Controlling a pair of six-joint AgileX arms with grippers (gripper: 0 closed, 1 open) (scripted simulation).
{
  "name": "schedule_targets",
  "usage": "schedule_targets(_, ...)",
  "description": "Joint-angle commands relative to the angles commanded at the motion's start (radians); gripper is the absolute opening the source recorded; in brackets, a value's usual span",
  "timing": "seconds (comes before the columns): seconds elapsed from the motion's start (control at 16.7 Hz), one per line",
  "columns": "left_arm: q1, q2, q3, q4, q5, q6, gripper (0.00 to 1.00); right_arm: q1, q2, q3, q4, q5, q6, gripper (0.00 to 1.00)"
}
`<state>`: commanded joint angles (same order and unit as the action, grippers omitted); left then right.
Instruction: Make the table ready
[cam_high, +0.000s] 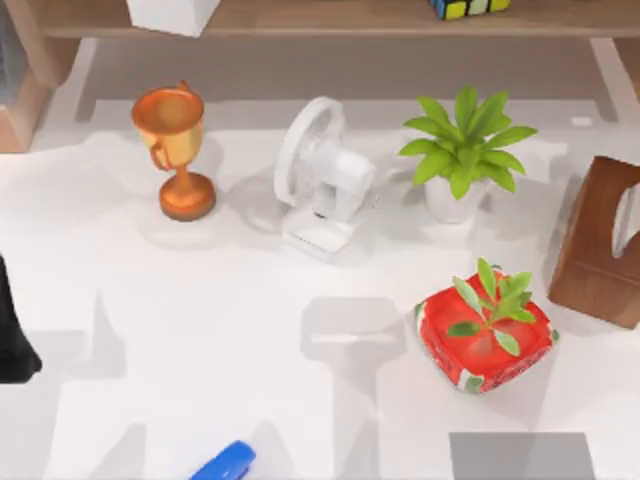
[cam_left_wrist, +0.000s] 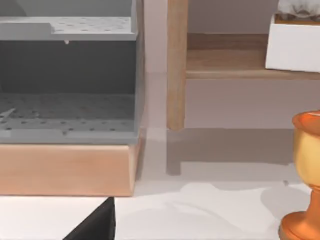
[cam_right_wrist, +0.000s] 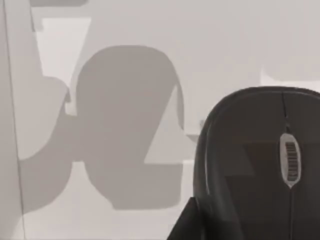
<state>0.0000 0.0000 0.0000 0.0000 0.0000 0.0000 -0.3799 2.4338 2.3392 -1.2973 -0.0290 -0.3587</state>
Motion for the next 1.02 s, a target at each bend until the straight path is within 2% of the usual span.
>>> schedule_targets(0.42,0.0,0.0,0.0,0.0,0.0,0.0,1.0,0.197,-0.417,-0.323,0.011,-0.01,0.24,0.0)
schedule_targets(1.02,0.0,0.0,0.0,0.0,0.0,0.0,1.0,0.705,-0.926,-1.077,0.095,0.027,0.744,0.0)
